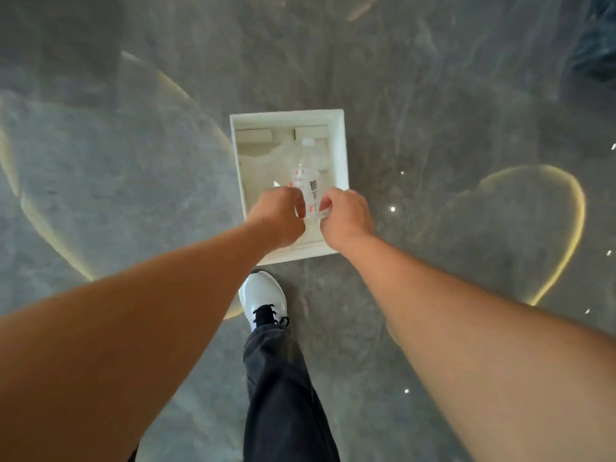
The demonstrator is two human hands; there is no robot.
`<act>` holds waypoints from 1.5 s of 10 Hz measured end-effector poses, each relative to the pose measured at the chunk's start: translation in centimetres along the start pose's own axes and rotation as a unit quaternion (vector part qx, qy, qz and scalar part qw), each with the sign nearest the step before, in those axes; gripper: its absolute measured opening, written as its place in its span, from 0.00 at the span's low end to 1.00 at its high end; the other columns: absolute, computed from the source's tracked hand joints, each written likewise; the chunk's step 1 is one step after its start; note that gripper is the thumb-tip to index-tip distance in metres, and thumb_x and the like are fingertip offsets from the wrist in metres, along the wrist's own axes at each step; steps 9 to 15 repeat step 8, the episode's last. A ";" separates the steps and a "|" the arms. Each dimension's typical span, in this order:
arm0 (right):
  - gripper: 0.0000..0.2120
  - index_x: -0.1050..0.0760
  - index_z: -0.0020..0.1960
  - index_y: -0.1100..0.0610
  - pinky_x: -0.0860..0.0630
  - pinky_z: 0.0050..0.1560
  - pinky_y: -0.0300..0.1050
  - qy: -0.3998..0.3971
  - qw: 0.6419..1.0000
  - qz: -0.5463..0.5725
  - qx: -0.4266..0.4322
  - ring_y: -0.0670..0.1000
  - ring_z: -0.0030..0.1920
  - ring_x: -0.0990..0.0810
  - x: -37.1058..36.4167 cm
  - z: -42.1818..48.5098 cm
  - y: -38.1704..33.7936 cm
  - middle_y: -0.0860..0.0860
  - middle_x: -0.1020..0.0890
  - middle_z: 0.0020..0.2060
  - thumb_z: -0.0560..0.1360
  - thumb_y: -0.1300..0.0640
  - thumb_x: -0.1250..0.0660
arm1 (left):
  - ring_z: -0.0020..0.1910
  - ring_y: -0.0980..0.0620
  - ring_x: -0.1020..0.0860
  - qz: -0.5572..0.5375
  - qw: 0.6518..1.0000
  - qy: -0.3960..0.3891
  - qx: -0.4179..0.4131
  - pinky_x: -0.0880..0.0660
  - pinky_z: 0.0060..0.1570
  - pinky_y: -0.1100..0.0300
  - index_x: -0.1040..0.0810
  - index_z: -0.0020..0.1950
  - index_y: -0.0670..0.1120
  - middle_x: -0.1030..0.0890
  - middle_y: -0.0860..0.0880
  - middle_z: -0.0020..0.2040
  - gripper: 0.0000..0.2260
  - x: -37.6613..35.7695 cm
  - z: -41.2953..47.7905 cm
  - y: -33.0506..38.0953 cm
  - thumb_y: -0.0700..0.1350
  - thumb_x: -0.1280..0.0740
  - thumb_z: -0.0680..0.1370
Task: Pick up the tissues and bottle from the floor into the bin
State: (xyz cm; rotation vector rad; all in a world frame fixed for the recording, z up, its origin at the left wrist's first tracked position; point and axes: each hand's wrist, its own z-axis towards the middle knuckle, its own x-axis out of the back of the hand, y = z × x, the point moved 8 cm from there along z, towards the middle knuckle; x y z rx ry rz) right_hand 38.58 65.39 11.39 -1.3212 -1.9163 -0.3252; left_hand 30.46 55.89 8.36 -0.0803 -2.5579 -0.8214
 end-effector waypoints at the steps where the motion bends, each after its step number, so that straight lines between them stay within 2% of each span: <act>1: 0.13 0.23 0.48 0.56 0.33 0.40 0.41 0.010 0.999 0.046 -0.011 0.57 0.49 0.25 -1.1 1.6 2.6 0.55 0.24 0.49 0.70 0.69 0.38 | 0.50 0.46 0.22 0.039 0.999 -0.010 -0.008 0.25 0.49 0.55 0.24 0.43 0.51 0.21 0.47 0.51 0.10 -2.1 2.3 0.3 0.37 0.36 0.69; 2: 0.15 0.25 0.55 0.55 0.31 0.40 0.41 0.000 0.998 0.069 -0.003 0.55 0.48 0.27 -2.5 2.4 3.4 0.56 0.25 0.54 0.71 0.68 0.36 | 0.53 0.46 0.25 0.079 0.997 0.007 0.010 0.28 0.47 0.55 0.26 0.57 0.50 0.26 0.46 0.58 0.17 -2.2 3.4 -1.5 0.38 0.33 0.70; 3: 0.23 0.28 0.62 0.53 0.31 0.46 0.43 -0.014 0.996 0.085 -0.009 0.56 0.53 0.27 -3.1 2.5 3.9 0.57 0.28 0.58 0.70 0.68 0.35 | 0.54 0.45 0.26 0.124 0.991 0.023 0.039 0.31 0.44 0.54 0.31 0.65 0.48 0.28 0.45 0.61 0.25 -0.8 3.3 -3.4 0.39 0.32 0.69; 4: 0.23 0.27 0.61 0.52 0.32 0.45 0.42 -0.012 0.996 0.090 -0.024 0.56 0.53 0.27 -2.4 1.7 4.2 0.57 0.27 0.58 0.69 0.70 0.37 | 0.57 0.43 0.25 0.136 0.989 0.024 0.049 0.30 0.45 0.54 0.32 0.67 0.47 0.27 0.44 0.62 0.26 1.1 2.4 -4.4 0.40 0.31 0.69; 5: 0.21 0.25 0.58 0.53 0.29 0.44 0.44 -0.015 0.996 0.078 -0.031 0.54 0.49 0.27 -0.9 0.2 3.9 0.56 0.26 0.57 0.69 0.70 0.38 | 0.55 0.45 0.25 0.147 0.988 0.017 0.035 0.28 0.45 0.54 0.29 0.64 0.48 0.26 0.45 0.61 0.23 3.6 0.7 -3.9 0.39 0.32 0.70; 6: 0.18 0.24 0.57 0.53 0.28 0.44 0.42 -0.020 0.997 0.067 -0.025 0.54 0.47 0.26 2.2 -2.6 2.0 0.56 0.24 0.56 0.70 0.68 0.35 | 0.55 0.44 0.24 0.180 0.984 0.022 0.001 0.25 0.50 0.52 0.27 0.61 0.48 0.25 0.45 0.60 0.19 7.4 -2.4 -1.7 0.40 0.34 0.70; 7: 0.14 0.24 0.55 0.52 0.28 0.45 0.42 -0.008 0.998 0.060 -0.016 0.55 0.49 0.23 8.2 -7.1 -0.8 0.55 0.21 0.55 0.71 0.63 0.34 | 0.57 0.42 0.24 0.234 0.971 0.019 -0.047 0.25 0.54 0.51 0.27 0.61 0.49 0.25 0.45 0.60 0.18 12.4 -7.3 2.9 0.41 0.36 0.71; 8: 0.12 0.24 0.54 0.52 0.29 0.45 0.42 0.037 0.998 0.057 -0.009 0.58 0.52 0.21 18.9 -14.2 -5.0 0.55 0.20 0.55 0.71 0.61 0.35 | 0.59 0.42 0.24 0.276 0.955 0.030 -0.106 0.27 0.54 0.53 0.27 0.61 0.49 0.25 0.45 0.61 0.18 19.4 -14.7 10.6 0.42 0.36 0.72; 15: 0.12 0.24 0.54 0.52 0.29 0.45 0.42 0.037 0.998 0.057 -0.009 0.58 0.52 0.21 18.9 -14.2 -5.0 0.55 0.20 0.55 0.71 0.61 0.35 | 0.59 0.42 0.24 0.276 0.955 0.030 -0.106 0.27 0.54 0.53 0.27 0.61 0.49 0.25 0.45 0.61 0.18 19.4 -14.7 10.6 0.42 0.36 0.72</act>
